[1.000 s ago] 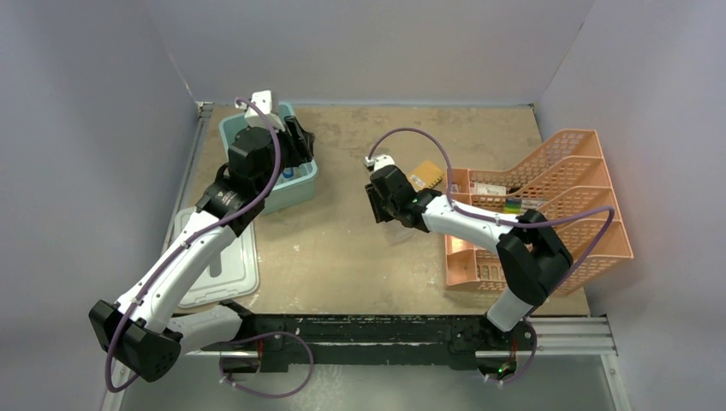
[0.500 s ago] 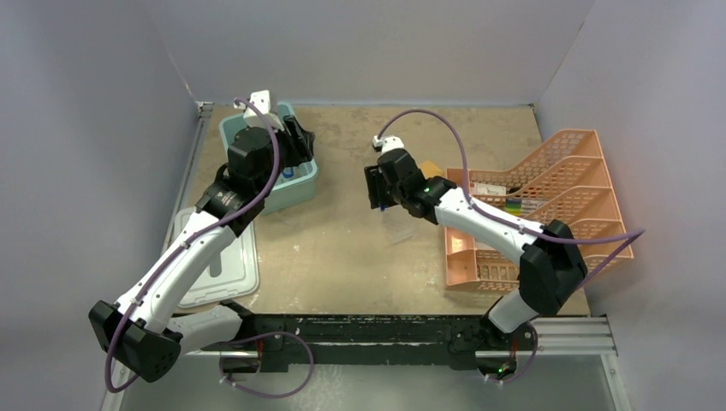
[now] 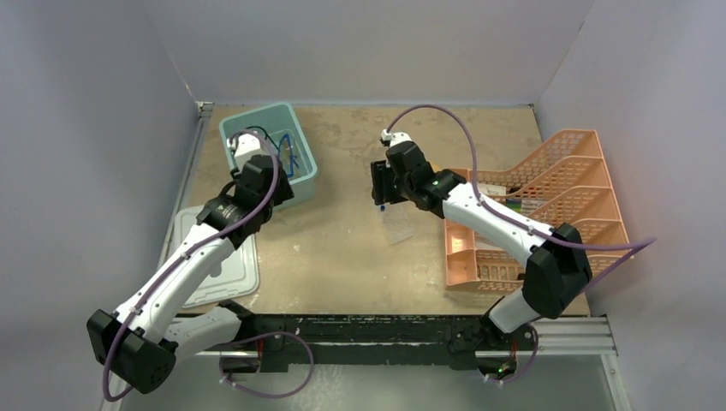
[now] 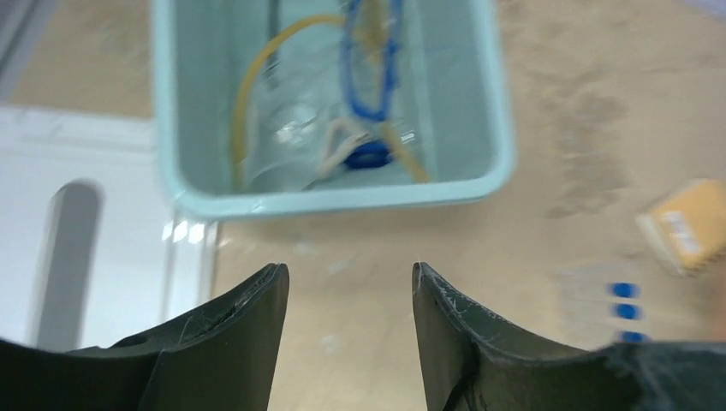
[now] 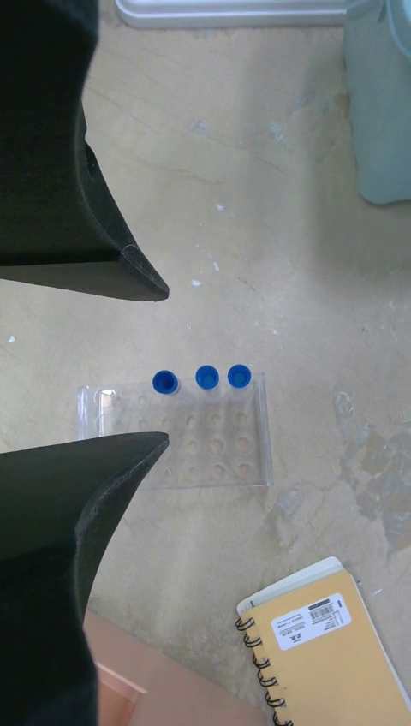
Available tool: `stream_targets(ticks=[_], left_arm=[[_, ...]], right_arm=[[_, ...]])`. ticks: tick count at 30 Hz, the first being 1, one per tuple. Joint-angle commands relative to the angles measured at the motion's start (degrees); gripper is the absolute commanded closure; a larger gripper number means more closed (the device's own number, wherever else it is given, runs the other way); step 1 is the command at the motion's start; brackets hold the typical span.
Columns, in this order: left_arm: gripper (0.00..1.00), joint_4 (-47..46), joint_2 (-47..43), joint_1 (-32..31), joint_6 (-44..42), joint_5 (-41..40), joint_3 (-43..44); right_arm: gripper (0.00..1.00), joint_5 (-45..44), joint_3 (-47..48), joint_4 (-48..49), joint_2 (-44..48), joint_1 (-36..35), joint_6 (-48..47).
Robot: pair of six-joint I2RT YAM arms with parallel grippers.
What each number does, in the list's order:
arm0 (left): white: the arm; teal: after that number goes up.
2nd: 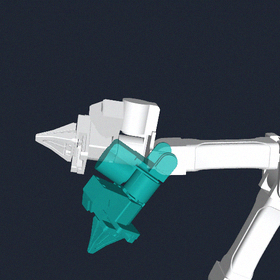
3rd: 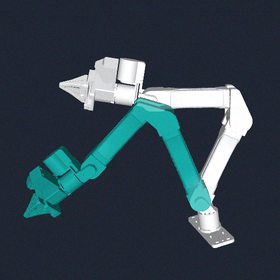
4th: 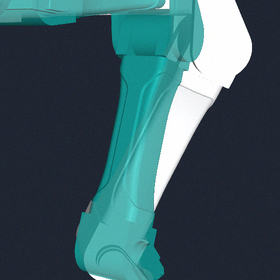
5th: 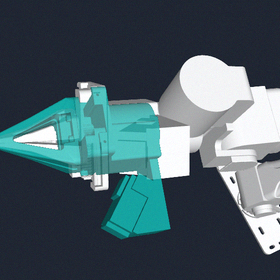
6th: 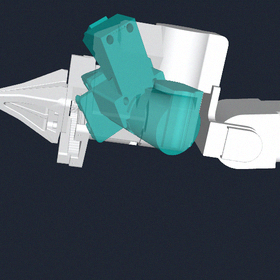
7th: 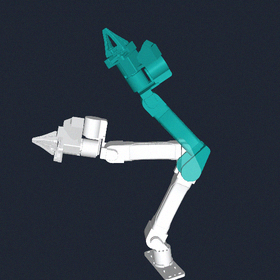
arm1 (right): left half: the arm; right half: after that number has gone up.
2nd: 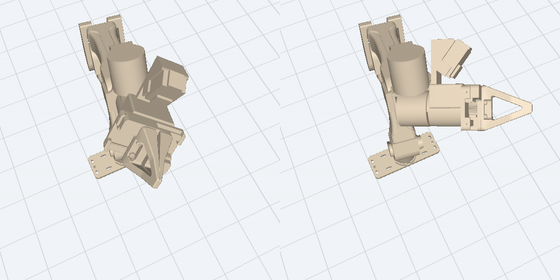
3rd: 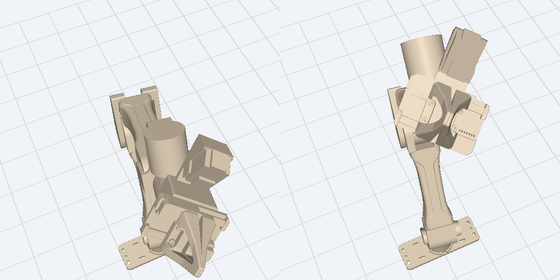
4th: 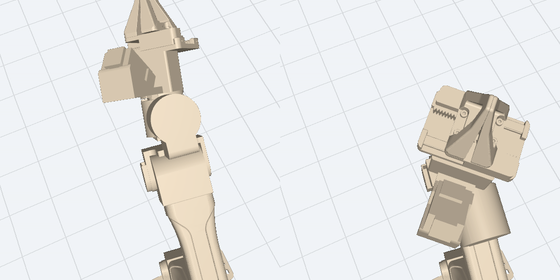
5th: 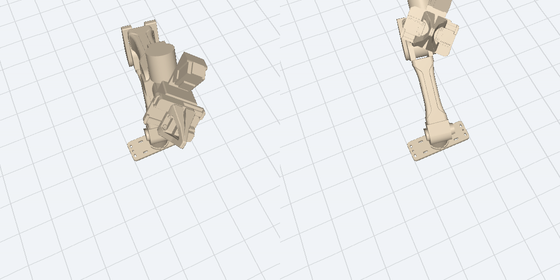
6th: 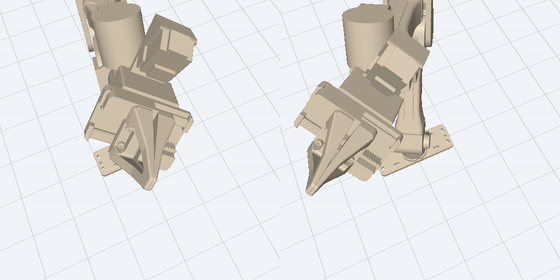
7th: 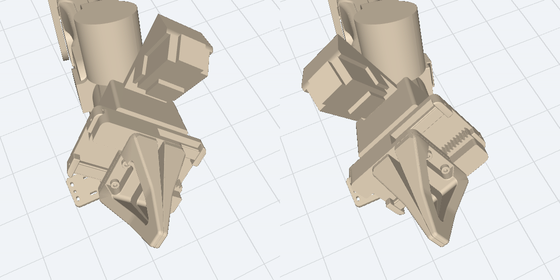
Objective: Organize the chemistry lab equipment
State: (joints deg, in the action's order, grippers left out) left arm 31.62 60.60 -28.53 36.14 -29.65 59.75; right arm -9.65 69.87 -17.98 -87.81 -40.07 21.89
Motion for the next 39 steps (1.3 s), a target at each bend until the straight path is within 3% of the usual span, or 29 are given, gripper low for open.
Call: stream_targets(ticks=[1, 11, 16, 22, 28, 34, 39], left_arm=[[0.5, 15.0, -1.2, 2.0, 8.8, -12.3, -4.3], [0.7, 11.5, -6.2, 14.0, 17.3, 2.3, -16.5], [0.59, 4.7, -4.5, 21.1, 19.8, 10.3, -24.2], [0.5, -2.7, 2.4, 30.6, 17.1, 16.2, -25.6], [0.5, -8.6, 8.6, 32.0, 14.9, 18.2, -26.2], [0.65, -10.9, 11.2, 32.0, 16.3, 19.2, -27.0], [0.67, -9.3, 14.3, 32.0, 15.9, 17.5, -26.0]], right_arm=[[0.4, 1.7, 3.6, -0.8, 0.9, -0.1, 1.4], [0.41, 3.1, 4.7, -1.5, -0.2, 0.0, 1.9], [0.41, 3.1, 3.6, -0.4, 1.5, 0.2, 2.0], [0.41, 5.1, 3.0, -0.3, 1.2, 0.9, 1.1], [0.41, 6.6, 1.9, 0.3, 0.7, 2.8, 0.1], [0.42, 7.4, 0.6, 2.6, 0.9, 4.7, -1.3], [0.42, 7.4, -0.4, 3.9, 1.1, 5.1, -2.0]])
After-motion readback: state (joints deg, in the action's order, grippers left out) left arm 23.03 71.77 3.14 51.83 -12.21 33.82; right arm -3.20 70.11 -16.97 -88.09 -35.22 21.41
